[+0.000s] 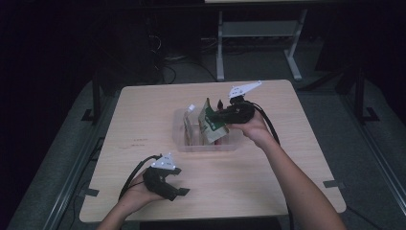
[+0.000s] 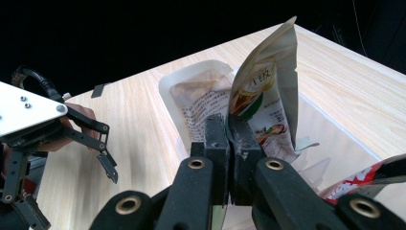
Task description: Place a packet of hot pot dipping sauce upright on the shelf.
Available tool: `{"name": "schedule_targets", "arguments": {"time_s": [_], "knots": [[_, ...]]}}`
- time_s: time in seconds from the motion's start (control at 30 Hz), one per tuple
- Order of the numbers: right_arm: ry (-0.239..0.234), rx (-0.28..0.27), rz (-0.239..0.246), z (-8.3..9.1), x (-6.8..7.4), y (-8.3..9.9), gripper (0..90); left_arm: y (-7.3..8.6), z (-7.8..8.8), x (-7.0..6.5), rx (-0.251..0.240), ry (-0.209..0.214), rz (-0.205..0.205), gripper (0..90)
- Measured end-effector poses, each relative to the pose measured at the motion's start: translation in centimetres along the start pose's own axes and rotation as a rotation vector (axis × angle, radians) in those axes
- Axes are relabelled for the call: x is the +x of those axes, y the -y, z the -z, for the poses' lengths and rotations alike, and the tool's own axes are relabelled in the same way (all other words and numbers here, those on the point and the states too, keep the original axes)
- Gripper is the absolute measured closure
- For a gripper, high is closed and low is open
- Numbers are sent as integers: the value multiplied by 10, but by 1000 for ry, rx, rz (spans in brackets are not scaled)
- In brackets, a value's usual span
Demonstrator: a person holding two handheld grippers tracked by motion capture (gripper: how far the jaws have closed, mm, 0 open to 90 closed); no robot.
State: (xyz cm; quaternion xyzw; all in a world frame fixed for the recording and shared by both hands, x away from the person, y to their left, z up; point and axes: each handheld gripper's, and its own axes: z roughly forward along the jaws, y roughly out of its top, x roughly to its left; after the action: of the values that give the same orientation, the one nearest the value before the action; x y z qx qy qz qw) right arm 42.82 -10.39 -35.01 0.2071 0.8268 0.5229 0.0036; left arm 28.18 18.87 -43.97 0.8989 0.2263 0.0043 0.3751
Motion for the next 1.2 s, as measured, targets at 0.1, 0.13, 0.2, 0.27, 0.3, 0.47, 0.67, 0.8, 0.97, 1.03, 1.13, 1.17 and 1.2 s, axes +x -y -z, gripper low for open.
{"name": "schedule_targets", "arguments": {"time_s": [0.1, 0.13, 0.2, 0.27, 0.3, 0.47, 0.67, 0.8, 0.97, 1.03, 1.13, 1.17, 1.2], "knots": [[4, -11, 4, 3, 0, -1, 842, 0, 0, 0, 0, 2, 0, 180], [4, -11, 4, 3, 0, -1, 842, 0, 0, 0, 0, 2, 0, 179], [12, -19, 4, 5, 1, -2, 817, 0, 0, 1, 2, -2, -6, 180], [18, -28, 4, 8, 1, -3, 807, 0, 0, 1, 3, 0, -5, 179], [17, -39, 5, 12, 2, -4, 794, -1, 0, 0, 0, -1, -3, 180], [30, -45, 15, 19, 7, -6, 752, -2, 1, 1, -2, -3, -2, 180], [19, -12, 35, 31, 19, -6, 620, -3, 3, 3, -3, -14, -5, 180], [48, 26, 78, 33, 34, 0, 529, -4, 4, 5, -10, -21, -6, 179], [56, 39, 102, 35, 45, 11, 503, -3, 5, 6, -18, -24, 0, 180], [55, 42, 102, 36, 50, 16, 496, -2, 5, 6, -17, -24, -4, 179], [45, 49, 100, 35, 58, 28, 485, -1, 6, 6, -15, -23, -5, 179], [45, 55, 97, 35, 60, 32, 475, -1, 5, 6, -19, -23, -3, 179], [51, 67, 98, 34, 64, 38, 456, 0, 5, 6, -19, -22, -3, 180]]}}
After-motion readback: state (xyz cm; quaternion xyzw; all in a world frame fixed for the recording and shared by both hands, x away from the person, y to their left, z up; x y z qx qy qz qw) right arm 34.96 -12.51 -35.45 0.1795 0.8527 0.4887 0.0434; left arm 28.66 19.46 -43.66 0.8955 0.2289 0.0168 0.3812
